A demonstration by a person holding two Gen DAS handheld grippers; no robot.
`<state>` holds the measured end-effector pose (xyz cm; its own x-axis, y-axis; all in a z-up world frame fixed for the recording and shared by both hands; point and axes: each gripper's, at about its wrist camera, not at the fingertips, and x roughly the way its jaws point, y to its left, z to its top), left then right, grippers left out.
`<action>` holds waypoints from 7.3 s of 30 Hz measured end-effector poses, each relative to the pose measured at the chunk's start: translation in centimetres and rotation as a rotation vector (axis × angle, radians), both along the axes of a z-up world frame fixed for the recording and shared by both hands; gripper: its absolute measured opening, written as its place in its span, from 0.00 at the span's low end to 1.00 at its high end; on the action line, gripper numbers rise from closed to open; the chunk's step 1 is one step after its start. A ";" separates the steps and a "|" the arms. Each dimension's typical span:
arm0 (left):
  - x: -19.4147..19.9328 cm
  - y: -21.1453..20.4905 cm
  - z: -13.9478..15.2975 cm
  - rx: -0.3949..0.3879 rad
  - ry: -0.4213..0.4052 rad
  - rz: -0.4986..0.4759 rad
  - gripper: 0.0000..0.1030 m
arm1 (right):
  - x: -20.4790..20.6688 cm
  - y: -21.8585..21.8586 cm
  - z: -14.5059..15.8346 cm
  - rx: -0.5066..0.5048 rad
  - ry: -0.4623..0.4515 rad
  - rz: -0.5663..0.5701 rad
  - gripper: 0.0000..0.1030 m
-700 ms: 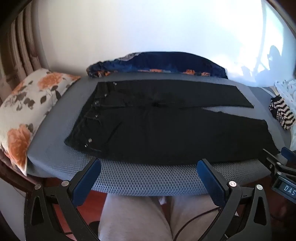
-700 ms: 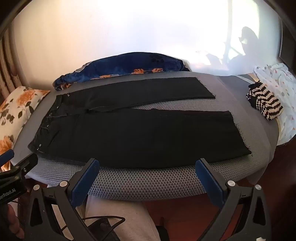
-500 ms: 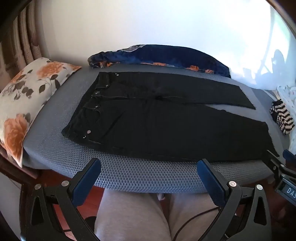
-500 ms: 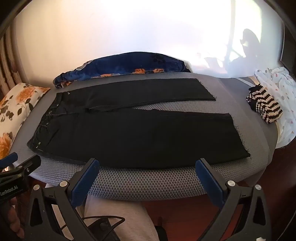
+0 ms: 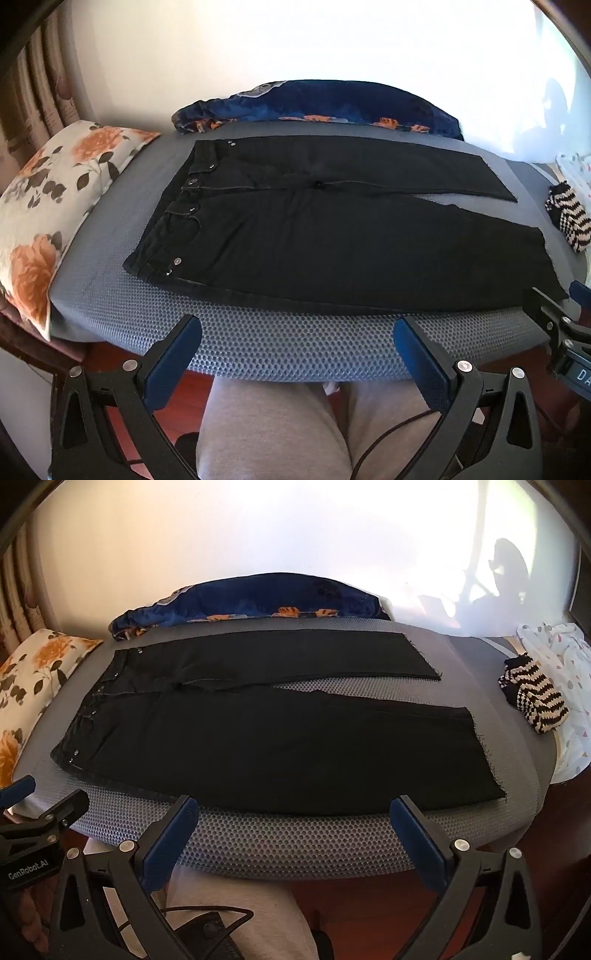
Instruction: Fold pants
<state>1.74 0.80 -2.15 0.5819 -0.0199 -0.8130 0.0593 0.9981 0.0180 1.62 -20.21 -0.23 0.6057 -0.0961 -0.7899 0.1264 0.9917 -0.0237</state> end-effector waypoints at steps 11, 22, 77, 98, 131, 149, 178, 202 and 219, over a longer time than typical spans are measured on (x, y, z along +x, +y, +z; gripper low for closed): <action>-0.2 0.3 -0.8 0.012 0.014 0.008 1.00 | 0.3 0.3 -0.9 0.005 0.026 -0.006 1.00; -0.1 0.4 -1.1 0.023 0.016 0.011 1.00 | 0.3 0.2 -1.0 0.015 0.031 -0.010 1.00; 2.0 1.7 -0.9 0.002 0.024 0.028 1.00 | 2.3 0.0 -1.9 0.034 0.077 -0.022 1.00; 15.1 14.7 0.8 -0.165 -0.021 0.170 0.94 | 13.0 2.0 0.1 0.225 0.012 0.215 1.00; 45.6 26.9 -12.5 -0.715 0.304 -0.041 0.32 | 33.8 9.7 -10.3 0.244 0.205 0.332 1.00; 49.7 22.0 -14.1 -0.832 0.260 -0.138 0.15 | 37.2 10.2 -11.9 0.217 0.189 0.384 1.00; 38.6 21.1 -2.9 -0.788 -0.024 -0.369 0.08 | 49.9 10.8 -11.6 0.199 0.458 1.120 0.91; 38.4 21.1 -3.3 -0.703 0.020 -0.269 0.08 | 46.2 1.1 -10.3 0.095 0.330 0.920 0.11; 29.7 21.1 -3.2 -0.542 0.107 -0.300 0.10 | 31.3 -0.5 -4.3 0.066 0.163 0.763 0.10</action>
